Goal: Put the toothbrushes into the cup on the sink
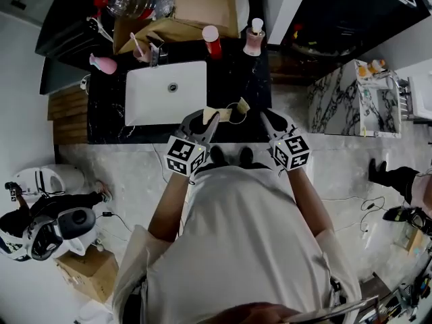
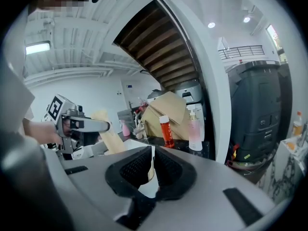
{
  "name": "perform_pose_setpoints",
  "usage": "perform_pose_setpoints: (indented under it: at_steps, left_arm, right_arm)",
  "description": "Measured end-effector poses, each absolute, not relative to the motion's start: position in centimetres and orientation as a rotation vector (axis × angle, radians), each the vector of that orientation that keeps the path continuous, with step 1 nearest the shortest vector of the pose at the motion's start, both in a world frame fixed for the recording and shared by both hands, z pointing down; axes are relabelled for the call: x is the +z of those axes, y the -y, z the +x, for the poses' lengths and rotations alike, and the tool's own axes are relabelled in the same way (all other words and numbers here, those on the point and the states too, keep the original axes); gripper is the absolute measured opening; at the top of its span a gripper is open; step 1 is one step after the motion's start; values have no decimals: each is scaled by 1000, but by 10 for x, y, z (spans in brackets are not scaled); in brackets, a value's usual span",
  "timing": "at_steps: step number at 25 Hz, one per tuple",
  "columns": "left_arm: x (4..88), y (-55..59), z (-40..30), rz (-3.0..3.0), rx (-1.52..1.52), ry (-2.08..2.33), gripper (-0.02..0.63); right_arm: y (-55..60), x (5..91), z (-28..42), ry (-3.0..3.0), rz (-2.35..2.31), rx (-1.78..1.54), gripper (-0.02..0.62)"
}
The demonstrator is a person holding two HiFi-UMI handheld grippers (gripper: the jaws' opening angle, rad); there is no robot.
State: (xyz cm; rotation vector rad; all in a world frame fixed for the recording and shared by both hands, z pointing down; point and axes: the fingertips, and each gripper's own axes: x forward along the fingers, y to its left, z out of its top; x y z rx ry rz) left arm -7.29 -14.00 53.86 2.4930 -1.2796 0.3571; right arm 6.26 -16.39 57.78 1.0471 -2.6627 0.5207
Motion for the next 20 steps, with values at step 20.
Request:
perform_pose_setpoints:
  at_steps: [20]
  left_arm:
    - [605,162,-40,2524,559,1174,57]
  right_arm:
    - [158,585,94,2592,1220,580,43]
